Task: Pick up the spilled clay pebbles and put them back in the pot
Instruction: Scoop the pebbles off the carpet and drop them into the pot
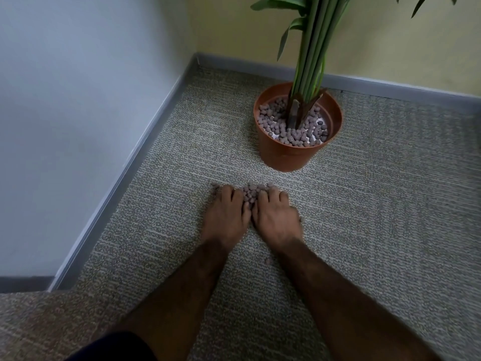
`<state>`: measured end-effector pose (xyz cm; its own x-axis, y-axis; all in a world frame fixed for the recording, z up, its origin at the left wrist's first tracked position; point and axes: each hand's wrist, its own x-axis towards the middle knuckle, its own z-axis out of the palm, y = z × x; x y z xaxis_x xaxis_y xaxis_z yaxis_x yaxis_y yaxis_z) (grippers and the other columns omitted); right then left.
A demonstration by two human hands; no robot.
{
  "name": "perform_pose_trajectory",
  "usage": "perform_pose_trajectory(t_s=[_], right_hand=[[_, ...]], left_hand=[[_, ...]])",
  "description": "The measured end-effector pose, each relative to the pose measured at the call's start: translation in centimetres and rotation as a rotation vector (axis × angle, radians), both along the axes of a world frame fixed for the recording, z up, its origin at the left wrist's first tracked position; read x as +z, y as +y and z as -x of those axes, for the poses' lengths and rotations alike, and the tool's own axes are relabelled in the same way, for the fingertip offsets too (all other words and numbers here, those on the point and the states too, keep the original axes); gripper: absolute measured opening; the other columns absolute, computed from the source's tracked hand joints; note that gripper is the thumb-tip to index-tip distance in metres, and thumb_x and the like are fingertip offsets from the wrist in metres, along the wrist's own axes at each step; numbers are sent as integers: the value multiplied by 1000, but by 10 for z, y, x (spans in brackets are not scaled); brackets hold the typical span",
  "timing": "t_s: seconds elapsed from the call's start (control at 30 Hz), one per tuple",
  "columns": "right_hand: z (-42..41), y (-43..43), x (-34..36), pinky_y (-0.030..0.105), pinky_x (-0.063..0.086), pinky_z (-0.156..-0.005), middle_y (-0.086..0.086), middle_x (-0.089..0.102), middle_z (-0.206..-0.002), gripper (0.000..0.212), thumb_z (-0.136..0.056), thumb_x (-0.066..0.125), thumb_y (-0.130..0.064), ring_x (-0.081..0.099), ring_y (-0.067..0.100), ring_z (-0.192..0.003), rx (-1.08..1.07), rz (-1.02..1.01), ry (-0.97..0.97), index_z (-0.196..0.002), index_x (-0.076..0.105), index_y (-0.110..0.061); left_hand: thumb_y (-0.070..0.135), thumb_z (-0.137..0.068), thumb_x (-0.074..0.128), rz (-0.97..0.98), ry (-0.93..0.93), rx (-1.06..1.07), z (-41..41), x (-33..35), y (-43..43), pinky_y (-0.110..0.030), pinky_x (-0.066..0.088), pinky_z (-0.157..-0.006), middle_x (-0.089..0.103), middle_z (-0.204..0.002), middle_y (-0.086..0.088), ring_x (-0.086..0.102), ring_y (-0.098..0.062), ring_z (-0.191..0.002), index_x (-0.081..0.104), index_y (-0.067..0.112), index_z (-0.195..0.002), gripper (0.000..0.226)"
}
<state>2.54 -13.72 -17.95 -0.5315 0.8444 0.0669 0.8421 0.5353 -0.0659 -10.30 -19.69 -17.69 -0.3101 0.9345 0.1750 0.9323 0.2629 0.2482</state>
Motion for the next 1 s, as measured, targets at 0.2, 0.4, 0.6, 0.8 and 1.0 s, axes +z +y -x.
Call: perform_pose_trajectory(t_s=[0.2, 0.4, 0.6, 0.8, 1.0], right_hand=[[-1, 7, 5, 45, 56, -66, 19, 67, -120, 42, -110, 42, -41, 70, 39, -86, -31, 87, 162, -109, 68, -8], [-9, 21, 27, 32, 42, -55, -1, 53, -66, 43, -109, 47, -37, 46, 17, -57, -492, 529, 1052, -69, 54, -22], [-16, 6, 49, 15, 24, -35, 6, 49, -66, 34, -98, 40, -27, 36, 12, -43, -652, 1339, 2116, -68, 52, -15], [2, -20, 70, 16, 25, -37, 10, 55, -65, 34, -90, 41, -28, 41, 14, -43, -500, 1342, 2301, -67, 56, -8], [8, 8, 117, 18, 34, -34, 7, 58, -67, 35, -96, 41, -21, 50, 13, -43, -679, 1240, 2375, -67, 58, -12]], left_hand=[[33, -102, 50, -17, -34, 62, -2, 6, 5, -41, 50, -60, 60, -106, -14, 65, -32, -79, 64, 12, -99, 26], [27, -104, 51, -284, -443, 244, 5, 12, 8, -35, 40, -62, 62, -80, -8, 55, -25, -68, 59, 10, -79, 31], [28, -101, 51, -581, -1764, 625, -11, 41, 8, -20, 32, -41, 53, -62, 0, 38, -11, -42, 54, 21, -65, 37], [30, -102, 50, -642, -2406, 586, -41, 71, 22, -20, 23, -33, 55, -60, 1, 35, -9, -35, 51, 19, -68, 36], [27, -104, 49, -615, -2347, 552, -44, 116, 57, -19, 31, -36, 60, -61, 0, 43, -8, -39, 55, 19, -67, 38]])
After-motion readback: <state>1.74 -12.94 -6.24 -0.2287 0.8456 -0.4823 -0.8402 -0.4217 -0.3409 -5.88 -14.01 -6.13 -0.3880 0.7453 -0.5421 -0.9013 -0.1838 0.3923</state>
